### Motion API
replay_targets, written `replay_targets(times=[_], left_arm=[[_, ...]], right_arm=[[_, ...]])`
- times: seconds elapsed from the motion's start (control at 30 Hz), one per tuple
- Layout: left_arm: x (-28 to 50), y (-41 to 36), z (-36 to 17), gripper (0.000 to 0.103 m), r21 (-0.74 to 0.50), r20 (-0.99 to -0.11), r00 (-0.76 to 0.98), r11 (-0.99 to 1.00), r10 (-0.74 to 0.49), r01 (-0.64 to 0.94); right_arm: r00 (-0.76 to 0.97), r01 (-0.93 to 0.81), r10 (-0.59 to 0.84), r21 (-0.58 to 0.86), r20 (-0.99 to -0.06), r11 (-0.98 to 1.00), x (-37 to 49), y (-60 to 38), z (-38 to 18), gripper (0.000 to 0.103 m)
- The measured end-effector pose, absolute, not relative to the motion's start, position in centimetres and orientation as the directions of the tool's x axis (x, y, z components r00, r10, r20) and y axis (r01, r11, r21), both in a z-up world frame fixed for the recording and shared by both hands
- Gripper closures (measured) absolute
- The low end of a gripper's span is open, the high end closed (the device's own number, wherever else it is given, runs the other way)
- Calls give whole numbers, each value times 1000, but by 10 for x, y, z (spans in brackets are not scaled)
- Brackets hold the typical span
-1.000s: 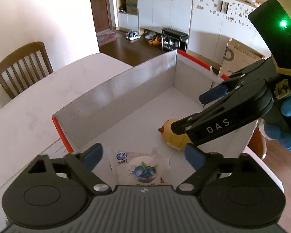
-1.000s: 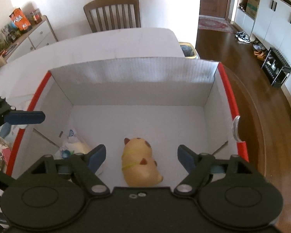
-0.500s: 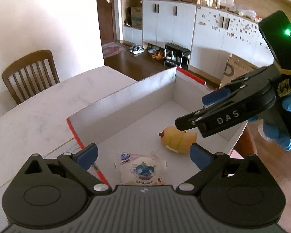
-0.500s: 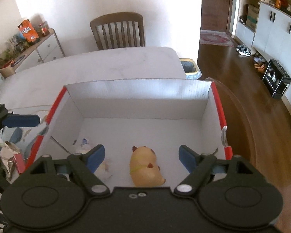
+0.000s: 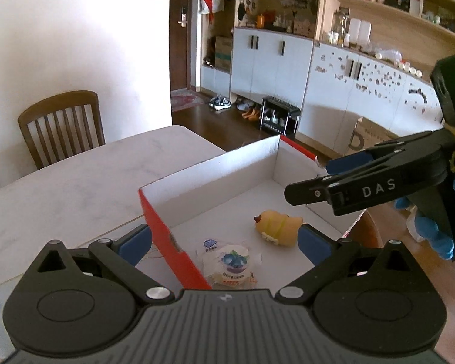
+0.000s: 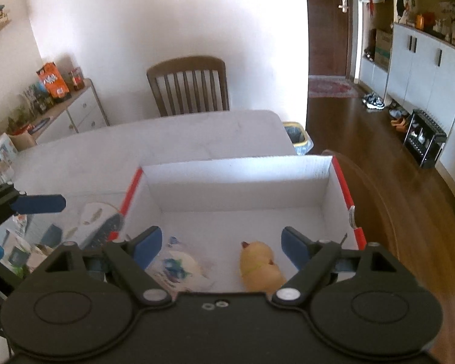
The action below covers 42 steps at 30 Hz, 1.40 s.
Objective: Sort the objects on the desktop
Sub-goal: 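Lift both tools out of the box and return over the table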
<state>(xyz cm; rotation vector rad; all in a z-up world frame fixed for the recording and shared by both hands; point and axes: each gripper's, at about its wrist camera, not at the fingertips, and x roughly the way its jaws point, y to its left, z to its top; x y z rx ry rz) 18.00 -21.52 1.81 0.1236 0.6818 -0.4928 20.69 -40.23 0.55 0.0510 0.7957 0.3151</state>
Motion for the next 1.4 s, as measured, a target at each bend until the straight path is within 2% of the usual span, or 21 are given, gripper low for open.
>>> replay_targets(times=[0.4, 0.8, 1.4], left_arm=[[148, -162, 37, 0, -103, -560, 714, 891, -419, 442], [108, -86, 45, 0, -124, -487, 809, 943, -330, 310], [47, 17, 13, 0, -114, -530, 821, 977, -214, 181]], right_arm=[[693, -281, 317, 162, -648, 946, 169, -359, 29, 17], [702, -332, 355, 158, -618, 930, 134, -303, 37, 16], [667, -404, 397, 141, -630, 904, 94, -224, 26, 16]])
